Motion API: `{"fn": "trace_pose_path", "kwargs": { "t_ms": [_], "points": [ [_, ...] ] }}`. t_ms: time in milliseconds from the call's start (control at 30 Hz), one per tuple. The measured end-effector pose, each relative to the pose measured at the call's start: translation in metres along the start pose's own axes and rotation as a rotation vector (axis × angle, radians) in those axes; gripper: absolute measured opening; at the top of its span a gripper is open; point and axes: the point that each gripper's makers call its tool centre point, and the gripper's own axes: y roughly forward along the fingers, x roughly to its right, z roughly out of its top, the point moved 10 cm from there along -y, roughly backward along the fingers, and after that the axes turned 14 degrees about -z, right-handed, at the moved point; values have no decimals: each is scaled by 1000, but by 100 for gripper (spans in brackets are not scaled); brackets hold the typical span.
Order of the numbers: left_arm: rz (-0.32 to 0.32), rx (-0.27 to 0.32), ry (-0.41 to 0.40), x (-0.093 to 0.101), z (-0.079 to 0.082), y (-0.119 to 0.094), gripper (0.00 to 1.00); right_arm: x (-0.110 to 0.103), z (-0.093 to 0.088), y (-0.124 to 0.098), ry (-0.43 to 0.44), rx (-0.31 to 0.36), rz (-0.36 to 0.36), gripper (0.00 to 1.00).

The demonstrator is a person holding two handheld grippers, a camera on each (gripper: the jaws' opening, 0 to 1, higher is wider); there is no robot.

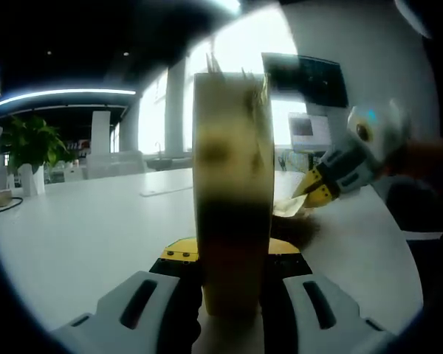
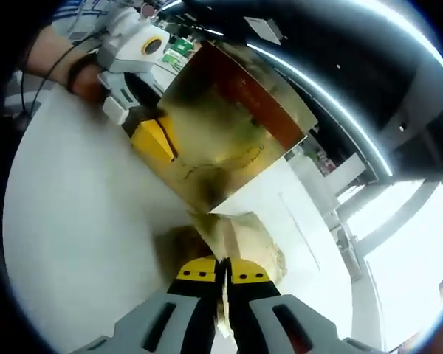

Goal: Extract single mask from mask box in order stack masks on table

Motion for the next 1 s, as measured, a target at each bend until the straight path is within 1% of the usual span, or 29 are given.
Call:
{"fn": "trace_pose_path", "kwargs": {
  "t_ms": [100, 367, 500, 767, 1000],
  "points": [
    [1, 0, 0, -1, 0, 0, 20, 0, 1, 0, 33, -3, -3, 2],
    [2, -1, 1, -1, -1, -1, 20, 0, 1, 1, 52, -5, 1, 5],
    [2, -1, 1, -1, -1, -1, 20, 0, -1, 0, 89, -8, 9, 7],
    [2, -1, 0, -1, -1, -1, 20, 2, -2, 0, 95, -14, 4, 11],
    [1, -1, 0, -2, -1, -1, 20, 5, -8, -1, 112, -34, 5, 13]
  ]
}}
